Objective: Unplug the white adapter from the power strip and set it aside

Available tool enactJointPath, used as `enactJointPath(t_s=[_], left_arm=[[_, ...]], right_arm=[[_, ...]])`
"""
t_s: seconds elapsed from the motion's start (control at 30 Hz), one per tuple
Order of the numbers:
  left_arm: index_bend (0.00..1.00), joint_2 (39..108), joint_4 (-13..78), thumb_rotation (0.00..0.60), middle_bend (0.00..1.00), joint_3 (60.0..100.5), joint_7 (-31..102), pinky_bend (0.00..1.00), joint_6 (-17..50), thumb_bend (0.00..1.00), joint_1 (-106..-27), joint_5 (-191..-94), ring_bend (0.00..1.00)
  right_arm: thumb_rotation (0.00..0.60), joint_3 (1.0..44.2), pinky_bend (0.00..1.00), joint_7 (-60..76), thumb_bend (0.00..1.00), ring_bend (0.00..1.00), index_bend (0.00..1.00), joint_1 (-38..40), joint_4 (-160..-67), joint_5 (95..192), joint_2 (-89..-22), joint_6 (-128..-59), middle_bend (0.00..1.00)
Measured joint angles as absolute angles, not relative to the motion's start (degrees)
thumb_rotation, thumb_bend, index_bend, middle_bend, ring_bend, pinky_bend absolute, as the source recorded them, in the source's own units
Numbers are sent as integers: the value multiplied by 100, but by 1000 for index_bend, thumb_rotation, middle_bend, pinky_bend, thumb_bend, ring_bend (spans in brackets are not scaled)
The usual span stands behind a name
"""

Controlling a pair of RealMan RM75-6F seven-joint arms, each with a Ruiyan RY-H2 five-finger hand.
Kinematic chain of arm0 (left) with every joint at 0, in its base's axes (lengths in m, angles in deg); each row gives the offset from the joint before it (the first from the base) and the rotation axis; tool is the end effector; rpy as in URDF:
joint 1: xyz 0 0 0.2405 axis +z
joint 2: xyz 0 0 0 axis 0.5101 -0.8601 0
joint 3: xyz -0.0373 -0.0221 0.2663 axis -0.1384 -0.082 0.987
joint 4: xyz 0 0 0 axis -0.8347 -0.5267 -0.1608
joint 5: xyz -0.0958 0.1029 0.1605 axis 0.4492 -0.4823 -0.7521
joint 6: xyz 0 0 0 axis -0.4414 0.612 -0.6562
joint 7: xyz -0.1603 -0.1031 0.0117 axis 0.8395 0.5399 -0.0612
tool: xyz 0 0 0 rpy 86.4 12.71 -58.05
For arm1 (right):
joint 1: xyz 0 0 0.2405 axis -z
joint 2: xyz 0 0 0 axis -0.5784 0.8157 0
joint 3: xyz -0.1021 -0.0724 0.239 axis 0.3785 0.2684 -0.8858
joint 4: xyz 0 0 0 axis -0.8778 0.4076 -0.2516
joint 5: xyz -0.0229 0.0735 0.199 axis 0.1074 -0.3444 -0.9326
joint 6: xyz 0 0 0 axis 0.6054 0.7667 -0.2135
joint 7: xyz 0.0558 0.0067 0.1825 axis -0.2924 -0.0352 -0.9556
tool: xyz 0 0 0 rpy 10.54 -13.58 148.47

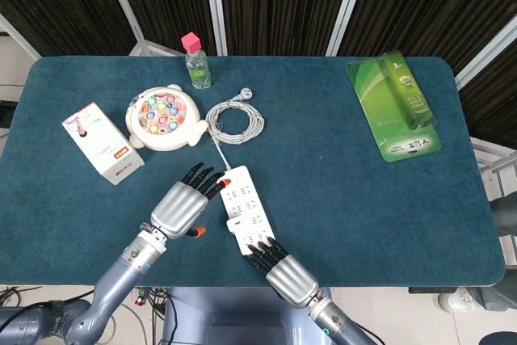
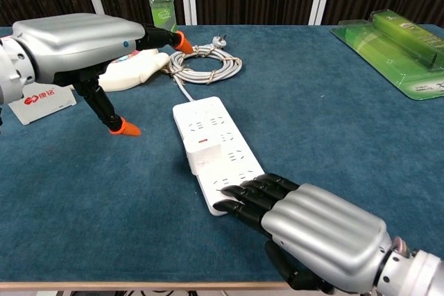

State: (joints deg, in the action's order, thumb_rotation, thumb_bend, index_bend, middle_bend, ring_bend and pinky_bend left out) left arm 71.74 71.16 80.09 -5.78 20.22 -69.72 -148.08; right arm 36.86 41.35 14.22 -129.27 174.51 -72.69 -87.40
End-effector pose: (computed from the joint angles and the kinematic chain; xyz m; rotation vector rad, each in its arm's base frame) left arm -0.0792 0.3168 -0.0066 -2.0440 -0.7144 -0.9576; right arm -0.1326 -0.2005 -0.1254 2.2323 -0.7750 0.9762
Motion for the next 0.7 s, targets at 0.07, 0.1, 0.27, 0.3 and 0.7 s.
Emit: enactJointPath(t_s=[0.07,0.1,0.27,0.3,0.7], left_arm=[[131,7215,7095,600,90,8020,-588,0,2050,35,-7016,-14778,33],[134,7235,7083,600,93,8023,-600,0,2062,36,-7040,-14762,33],[167,7400,7098,600,153,7959,-627,0,2134,42,-7195,-14510,32],[177,7436,7089,600,167,7946,-662,0,2157,42,-7244,-14437,33],[285,7654,6799,600,289,7917,-1437,0,2452,49,-7957,-13478,64]], right_arm=[[600,3695,23,4136,872,0,0,1416,-12890,17414,-7291,-8722,0],[600,3705,23,4135,873,0,0,1414,-12864,17397,-7309,-8715,0],[600,3768,23,4135,872,0,0,1407,-12788,17360,-7376,-8705,0],[600,3786,23,4134,872,0,0,1407,-12779,17357,-7391,-8708,0],[600,3876,29,4184,872,0,0,1397,-12747,17332,-7453,-8771,2]])
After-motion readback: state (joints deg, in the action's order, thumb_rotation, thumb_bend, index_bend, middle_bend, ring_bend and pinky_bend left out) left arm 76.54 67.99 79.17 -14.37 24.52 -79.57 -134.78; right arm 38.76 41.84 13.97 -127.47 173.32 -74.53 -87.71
